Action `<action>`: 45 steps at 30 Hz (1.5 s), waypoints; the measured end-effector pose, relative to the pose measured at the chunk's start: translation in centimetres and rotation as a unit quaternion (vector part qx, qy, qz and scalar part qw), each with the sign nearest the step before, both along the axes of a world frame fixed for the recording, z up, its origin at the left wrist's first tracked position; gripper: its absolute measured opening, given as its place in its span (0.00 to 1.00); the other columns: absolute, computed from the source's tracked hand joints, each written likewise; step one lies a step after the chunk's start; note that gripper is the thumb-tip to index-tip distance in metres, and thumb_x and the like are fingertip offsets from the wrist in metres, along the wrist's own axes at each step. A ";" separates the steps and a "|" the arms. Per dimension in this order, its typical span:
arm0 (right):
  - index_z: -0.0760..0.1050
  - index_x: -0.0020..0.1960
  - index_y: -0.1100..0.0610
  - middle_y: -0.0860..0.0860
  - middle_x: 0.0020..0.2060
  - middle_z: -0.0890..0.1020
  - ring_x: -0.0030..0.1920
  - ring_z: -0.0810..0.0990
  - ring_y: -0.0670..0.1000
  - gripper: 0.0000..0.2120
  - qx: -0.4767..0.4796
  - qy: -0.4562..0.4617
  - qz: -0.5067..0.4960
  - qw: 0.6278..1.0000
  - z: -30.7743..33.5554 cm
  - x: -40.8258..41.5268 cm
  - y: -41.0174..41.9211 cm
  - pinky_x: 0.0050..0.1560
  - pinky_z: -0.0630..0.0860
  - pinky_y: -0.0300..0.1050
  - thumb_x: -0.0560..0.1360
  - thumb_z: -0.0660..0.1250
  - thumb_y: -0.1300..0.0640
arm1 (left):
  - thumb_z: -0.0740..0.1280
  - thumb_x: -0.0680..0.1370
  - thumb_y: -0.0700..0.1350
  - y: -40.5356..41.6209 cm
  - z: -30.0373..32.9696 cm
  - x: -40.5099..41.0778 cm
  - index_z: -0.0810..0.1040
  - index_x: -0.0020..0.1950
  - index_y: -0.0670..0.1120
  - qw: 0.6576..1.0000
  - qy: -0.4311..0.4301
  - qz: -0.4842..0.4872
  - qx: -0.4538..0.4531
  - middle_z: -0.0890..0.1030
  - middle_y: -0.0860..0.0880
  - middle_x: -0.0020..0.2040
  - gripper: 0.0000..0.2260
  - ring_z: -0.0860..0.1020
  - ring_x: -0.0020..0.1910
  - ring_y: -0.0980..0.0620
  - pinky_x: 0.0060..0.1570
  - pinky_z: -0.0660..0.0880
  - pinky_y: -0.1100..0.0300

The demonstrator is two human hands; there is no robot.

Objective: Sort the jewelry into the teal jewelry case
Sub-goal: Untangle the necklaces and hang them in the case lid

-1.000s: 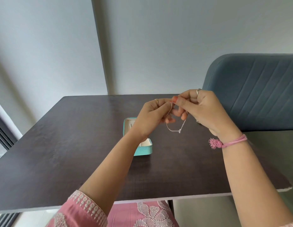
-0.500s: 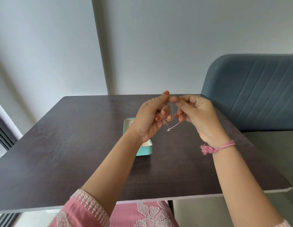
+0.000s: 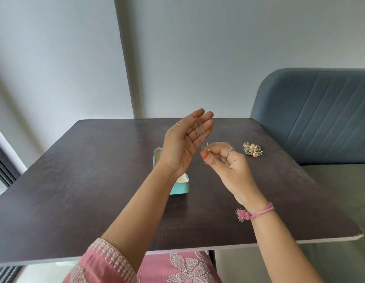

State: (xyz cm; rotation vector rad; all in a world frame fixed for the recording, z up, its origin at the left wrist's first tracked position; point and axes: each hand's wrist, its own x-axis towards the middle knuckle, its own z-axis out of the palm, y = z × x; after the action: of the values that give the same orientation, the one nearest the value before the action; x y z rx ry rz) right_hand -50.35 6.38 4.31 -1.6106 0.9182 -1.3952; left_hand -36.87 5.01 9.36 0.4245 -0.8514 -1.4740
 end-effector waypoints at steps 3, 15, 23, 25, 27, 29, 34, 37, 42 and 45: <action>0.81 0.46 0.61 0.51 0.49 0.78 0.47 0.80 0.39 0.02 -0.013 0.003 0.004 1.000 -0.1 0.0 0.3 0.48 0.76 0.35 0.74 0.69 0.64 | 0.60 0.80 0.38 -0.1 -0.2 0.1 0.74 0.62 0.38 0.998 -0.052 0.021 -0.011 0.82 0.41 0.57 0.12 0.82 0.54 0.46 0.57 0.77 0.55; 0.79 0.47 0.57 0.51 0.34 0.84 0.35 0.83 0.48 0.03 0.083 -0.021 0.042 0.995 2.0 -0.9 0.3 0.42 0.81 0.40 0.76 0.66 0.61 | 0.62 0.81 0.39 -0.1 -0.6 1.0 0.75 0.64 0.40 0.921 -0.383 0.026 -0.067 0.82 0.47 0.46 0.13 0.78 0.46 0.52 0.53 0.77 0.58; 0.81 0.47 0.59 0.50 0.34 0.84 0.35 0.80 0.45 0.05 0.095 0.068 0.059 0.991 3.5 -1.8 0.4 0.39 0.80 0.39 0.76 0.67 0.59 | 0.61 0.81 0.44 -0.4 -0.6 1.3 0.80 0.44 0.40 0.905 -0.419 -0.048 -0.050 0.78 0.45 0.35 0.12 0.76 0.34 0.54 0.41 0.77 0.63; 0.82 0.48 0.59 0.51 0.35 0.85 0.35 0.81 0.46 0.05 0.099 0.061 0.049 0.992 3.8 -1.8 0.3 0.40 0.81 0.40 0.75 0.68 0.59 | 0.61 0.81 0.45 -0.5 -0.7 1.3 0.76 0.38 0.41 0.911 -0.407 -0.058 -0.040 0.77 0.46 0.32 0.14 0.75 0.31 0.54 0.39 0.76 0.62; 0.82 0.47 0.59 0.52 0.36 0.85 0.35 0.82 0.46 0.05 0.107 0.049 0.036 0.992 4.0 -1.8 0.2 0.40 0.82 0.42 0.75 0.69 0.59 | 0.61 0.81 0.45 -0.6 -0.7 1.3 0.75 0.37 0.40 0.917 -0.392 -0.061 -0.029 0.77 0.46 0.32 0.15 0.74 0.31 0.52 0.38 0.75 0.62; 0.82 0.48 0.59 0.56 0.39 0.85 0.36 0.82 0.47 0.05 0.112 0.039 0.022 0.993 4.0 -1.6 0.2 0.39 0.81 0.41 0.74 0.70 0.59 | 0.62 0.81 0.45 -0.6 -0.6 1.4 0.74 0.36 0.41 0.923 -0.381 -0.058 -0.021 0.75 0.46 0.31 0.15 0.73 0.30 0.52 0.36 0.75 0.62; 0.83 0.44 0.56 0.53 0.34 0.84 0.34 0.83 0.47 0.01 0.093 0.047 -0.015 0.994 4.0 -1.2 0.0 0.35 0.80 0.39 0.73 0.72 0.60 | 0.64 0.80 0.48 -0.7 -0.7 1.9 0.74 0.38 0.41 0.916 -0.395 -0.066 -0.006 0.75 0.47 0.30 0.14 0.73 0.27 0.55 0.41 0.76 0.57; 0.82 0.45 0.57 0.51 0.32 0.83 0.33 0.82 0.47 0.02 0.076 0.065 -0.032 0.994 4.1 -1.1 -0.2 0.35 0.80 0.40 0.73 0.72 0.60 | 0.64 0.79 0.48 -0.7 -0.7 2.1 0.75 0.42 0.39 0.918 -0.392 -0.065 0.000 0.74 0.48 0.29 0.14 0.72 0.26 0.56 0.40 0.77 0.57; 0.82 0.47 0.61 0.51 0.32 0.83 0.32 0.81 0.46 0.04 0.096 0.046 -0.005 0.994 4.7 -1.3 -0.3 0.35 0.80 0.40 0.73 0.72 0.61 | 0.63 0.79 0.48 -0.5 -0.5 2.4 0.77 0.42 0.39 0.928 -0.363 -0.085 0.005 0.74 0.49 0.29 0.14 0.72 0.25 0.57 0.38 0.76 0.61; 0.82 0.50 0.63 0.52 0.33 0.82 0.33 0.80 0.46 0.08 0.122 0.036 0.019 0.992 4.9 -1.6 -0.4 0.38 0.82 0.43 0.73 0.71 0.61 | 0.63 0.79 0.48 -0.4 -0.4 2.7 0.78 0.42 0.40 0.938 -0.331 -0.100 0.001 0.75 0.49 0.28 0.13 0.73 0.26 0.55 0.41 0.76 0.60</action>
State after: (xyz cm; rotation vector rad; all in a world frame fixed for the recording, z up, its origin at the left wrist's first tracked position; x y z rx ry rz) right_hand -51.93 6.02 9.23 -1.4924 1.0523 -1.1556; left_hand -34.18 4.57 8.92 0.8839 -1.4584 -1.5316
